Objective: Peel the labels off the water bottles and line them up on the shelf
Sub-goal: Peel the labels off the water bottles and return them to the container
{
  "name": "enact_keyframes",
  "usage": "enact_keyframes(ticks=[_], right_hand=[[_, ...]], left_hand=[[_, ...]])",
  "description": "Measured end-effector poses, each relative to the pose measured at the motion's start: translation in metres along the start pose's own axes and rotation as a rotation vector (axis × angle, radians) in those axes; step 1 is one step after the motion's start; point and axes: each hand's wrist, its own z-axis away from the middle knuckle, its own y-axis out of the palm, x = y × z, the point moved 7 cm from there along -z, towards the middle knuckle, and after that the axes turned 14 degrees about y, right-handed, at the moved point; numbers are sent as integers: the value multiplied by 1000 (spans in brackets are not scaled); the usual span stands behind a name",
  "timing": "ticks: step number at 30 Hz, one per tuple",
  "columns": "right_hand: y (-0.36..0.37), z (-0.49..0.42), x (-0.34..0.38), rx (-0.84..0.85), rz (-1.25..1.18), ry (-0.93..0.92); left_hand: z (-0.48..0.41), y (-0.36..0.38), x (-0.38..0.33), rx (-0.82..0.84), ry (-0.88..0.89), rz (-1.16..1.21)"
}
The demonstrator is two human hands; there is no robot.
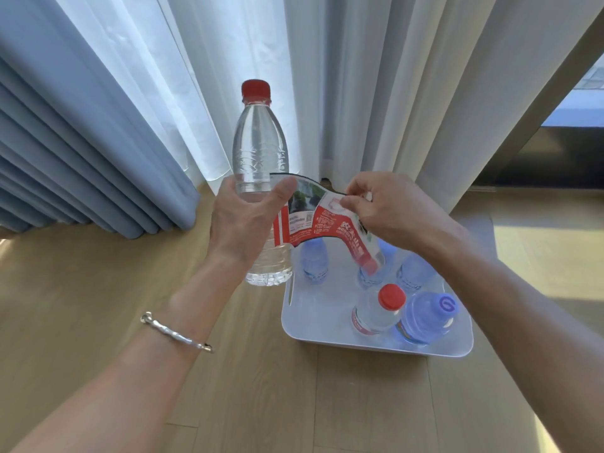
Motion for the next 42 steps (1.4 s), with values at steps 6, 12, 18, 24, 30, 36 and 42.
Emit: enact_keyframes(ticks=[6,12,18,24,30,36,42], right_hand=[[5,8,6,79,241,61],[12,12,8,159,346,137],[17,12,13,236,175,63],[6,13,16,142,-62,7],[4,11,24,90,-203,-91],[-3,8,17,109,-242,-120],[-34,6,-2,46,-189,-35]], left_hand=[[2,4,4,47,11,-46],[4,4,3,74,64,-146],[3,3,3,78,57,-146],[2,-4,9,43,10,-122],[3,0,17,51,-16,-77],[0,-2,18,-23,-40,-81],[-8,-36,32,-167,-95,-20]])
